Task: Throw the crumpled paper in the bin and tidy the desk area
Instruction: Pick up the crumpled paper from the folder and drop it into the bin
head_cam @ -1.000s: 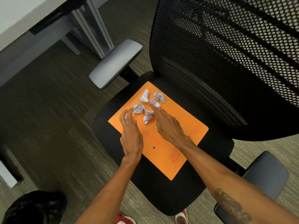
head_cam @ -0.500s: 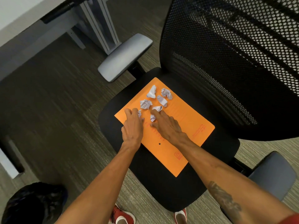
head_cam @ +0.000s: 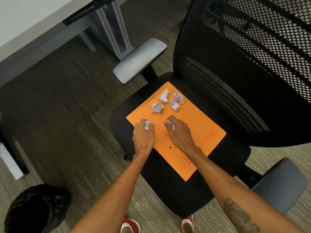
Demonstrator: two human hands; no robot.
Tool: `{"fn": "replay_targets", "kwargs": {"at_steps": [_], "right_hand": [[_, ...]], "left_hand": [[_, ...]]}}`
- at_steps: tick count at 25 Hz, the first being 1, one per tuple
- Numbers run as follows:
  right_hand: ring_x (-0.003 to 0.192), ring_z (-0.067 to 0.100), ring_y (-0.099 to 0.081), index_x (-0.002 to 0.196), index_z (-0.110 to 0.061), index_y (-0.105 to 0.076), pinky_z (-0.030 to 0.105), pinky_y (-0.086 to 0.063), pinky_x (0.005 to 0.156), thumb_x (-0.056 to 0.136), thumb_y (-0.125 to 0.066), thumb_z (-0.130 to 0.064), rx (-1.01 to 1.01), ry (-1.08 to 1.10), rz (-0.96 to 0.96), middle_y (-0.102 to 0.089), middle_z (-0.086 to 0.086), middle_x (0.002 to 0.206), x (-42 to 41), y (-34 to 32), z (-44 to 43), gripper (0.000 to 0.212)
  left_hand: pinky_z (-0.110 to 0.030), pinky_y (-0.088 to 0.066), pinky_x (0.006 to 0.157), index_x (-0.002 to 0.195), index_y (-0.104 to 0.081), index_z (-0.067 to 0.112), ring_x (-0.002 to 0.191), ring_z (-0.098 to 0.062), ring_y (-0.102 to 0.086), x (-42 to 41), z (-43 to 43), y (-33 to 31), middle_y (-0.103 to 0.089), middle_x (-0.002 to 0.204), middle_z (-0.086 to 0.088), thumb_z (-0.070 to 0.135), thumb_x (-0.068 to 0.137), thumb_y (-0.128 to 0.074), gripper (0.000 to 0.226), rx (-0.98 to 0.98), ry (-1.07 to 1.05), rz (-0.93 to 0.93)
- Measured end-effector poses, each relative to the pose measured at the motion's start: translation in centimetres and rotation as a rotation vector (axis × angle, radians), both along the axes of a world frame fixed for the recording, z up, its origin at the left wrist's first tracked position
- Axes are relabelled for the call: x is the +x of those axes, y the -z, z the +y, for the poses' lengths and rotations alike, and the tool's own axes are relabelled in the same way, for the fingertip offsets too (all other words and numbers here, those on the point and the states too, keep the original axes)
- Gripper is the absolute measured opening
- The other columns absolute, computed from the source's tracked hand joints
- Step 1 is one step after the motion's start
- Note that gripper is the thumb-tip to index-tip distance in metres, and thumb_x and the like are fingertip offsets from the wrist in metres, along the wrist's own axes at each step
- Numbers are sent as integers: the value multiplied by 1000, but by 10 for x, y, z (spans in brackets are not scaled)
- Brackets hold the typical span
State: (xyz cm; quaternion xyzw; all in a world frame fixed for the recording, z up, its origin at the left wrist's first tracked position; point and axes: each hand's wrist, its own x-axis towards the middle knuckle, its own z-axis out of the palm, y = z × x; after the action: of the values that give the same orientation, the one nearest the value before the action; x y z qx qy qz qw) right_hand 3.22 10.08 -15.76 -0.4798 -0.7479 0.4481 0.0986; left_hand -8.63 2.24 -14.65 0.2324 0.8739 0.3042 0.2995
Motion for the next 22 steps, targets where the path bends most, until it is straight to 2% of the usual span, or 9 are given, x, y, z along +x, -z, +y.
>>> {"fn": "replay_targets", "kwargs": {"at_steps": [3,5,7,9,13,17,19,22], "right_hand": [[69,15,-59,85,-15,-50,35,-47,62,103,-42,-38,-108,147,58,-61,3,78,-4,-11,-3,30],[61,13,-51,74,-15,-45,35,-42,57,100,-45,-32,-133,232,75,-55,2,70,-9,-18,-7,31],[56,9,-43,66,-17,-41,31,-36,55,95,-48,-27,-137,300,97,-47,-1,62,-16,-25,-9,32],[52,6,-40,64,-16,-40,28,-35,54,94,-50,-25,-145,359,135,-44,-3,57,-26,-34,-13,33],[54,12,-43,61,-16,-40,32,-35,55,93,-51,-25,-199,497,194,-45,2,58,-44,-49,-17,35],[56,22,-45,75,-17,-49,26,-29,44,89,-52,-27,-473,603,345,-46,8,66,-65,-61,-25,17],[49,17,-44,81,-16,-49,22,-25,39,89,-53,-23,-598,626,435,-45,5,66,-80,-70,-33,11],[44,14,-42,75,-17,-47,21,-24,37,90,-52,-17,-699,619,477,-43,2,61,-107,-82,-49,15]], "left_hand": [[-33,-38,65,83,-59,10,73,-14,-51,-1,-1,-8,-58,91,-1,28,93,-47,24,67,-183,-120],[-33,-32,58,72,-52,4,64,-16,-41,-4,-3,-18,-50,75,0,25,87,-48,26,82,-262,-188],[-36,-30,57,60,-40,12,61,-16,-34,-8,-5,-30,-39,66,1,26,82,-50,27,111,-322,-250],[-38,-31,57,59,-36,18,59,-15,-34,-15,-9,-38,-37,63,1,31,78,-50,28,139,-365,-287],[-38,-34,59,60,-44,19,61,-19,-37,-29,-18,-48,-41,63,-1,40,72,-50,25,221,-461,-332],[-30,-37,52,51,-55,21,50,-12,-41,-41,-29,-57,-50,53,8,42,84,-60,39,302,-570,-471],[-27,-35,50,54,-62,23,50,-10,-42,-51,-39,-60,-54,57,8,42,85,-62,37,308,-611,-490],[-25,-32,45,63,-65,19,47,-10,-38,-70,-56,-63,-54,64,3,40,84,-62,30,306,-674,-520]]}}
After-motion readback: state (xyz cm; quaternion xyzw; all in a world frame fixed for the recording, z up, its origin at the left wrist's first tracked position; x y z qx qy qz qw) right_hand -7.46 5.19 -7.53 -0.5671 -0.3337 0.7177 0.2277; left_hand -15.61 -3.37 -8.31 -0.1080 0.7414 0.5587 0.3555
